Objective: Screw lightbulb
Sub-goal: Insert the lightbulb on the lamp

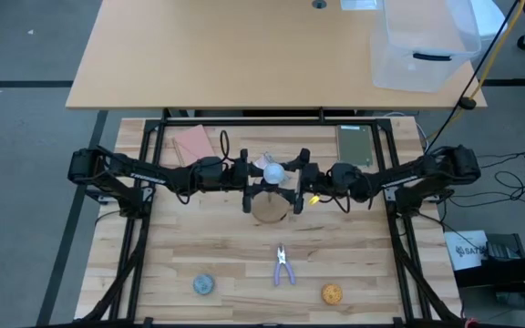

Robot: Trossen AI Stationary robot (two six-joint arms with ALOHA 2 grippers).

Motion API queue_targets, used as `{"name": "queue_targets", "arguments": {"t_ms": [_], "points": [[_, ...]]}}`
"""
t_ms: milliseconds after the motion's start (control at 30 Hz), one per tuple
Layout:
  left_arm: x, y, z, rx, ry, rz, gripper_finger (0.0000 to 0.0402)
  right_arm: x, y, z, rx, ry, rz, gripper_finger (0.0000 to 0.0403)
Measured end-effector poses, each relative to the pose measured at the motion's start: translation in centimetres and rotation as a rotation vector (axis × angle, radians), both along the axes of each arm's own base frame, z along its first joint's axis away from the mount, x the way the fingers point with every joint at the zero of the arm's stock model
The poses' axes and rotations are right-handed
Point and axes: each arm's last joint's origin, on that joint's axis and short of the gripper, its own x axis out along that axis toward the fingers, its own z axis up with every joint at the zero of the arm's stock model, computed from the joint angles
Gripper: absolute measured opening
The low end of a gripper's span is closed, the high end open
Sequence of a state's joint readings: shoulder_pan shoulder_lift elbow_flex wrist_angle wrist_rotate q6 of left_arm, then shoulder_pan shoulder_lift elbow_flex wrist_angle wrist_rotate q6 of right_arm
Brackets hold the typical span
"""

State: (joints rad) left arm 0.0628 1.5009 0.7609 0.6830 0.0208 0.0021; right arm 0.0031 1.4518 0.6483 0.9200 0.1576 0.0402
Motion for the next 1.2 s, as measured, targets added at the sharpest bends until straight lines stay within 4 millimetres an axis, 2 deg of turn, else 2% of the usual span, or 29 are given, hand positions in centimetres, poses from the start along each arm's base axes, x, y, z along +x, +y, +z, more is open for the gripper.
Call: {"name": "queue_targets", "arguments": {"t_ms": [200,567,900,1200], "points": [[0.00,0.00,0.00,-0.001,0.000,0.000,0.0144,0.66,-0.10,-0.39,-0.034,-0.085,-0.006,0.0315],[0.00,0.01,-0.01,0.003,0.001,0.000,0.0144,0.69,-0.47,-0.41,-0.033,-0.086,-0.014,0.0314],[0.00,0.01,0.00,0.003,0.001,0.000,0.0144,0.68,-0.46,-0.42,-0.033,-0.086,-0.012,0.0243],[0.00,0.01,0.01,0.006,0.000,0.000,0.0147,0.85,-0.47,-0.29,-0.034,-0.077,-0.013,0.0252]]}}
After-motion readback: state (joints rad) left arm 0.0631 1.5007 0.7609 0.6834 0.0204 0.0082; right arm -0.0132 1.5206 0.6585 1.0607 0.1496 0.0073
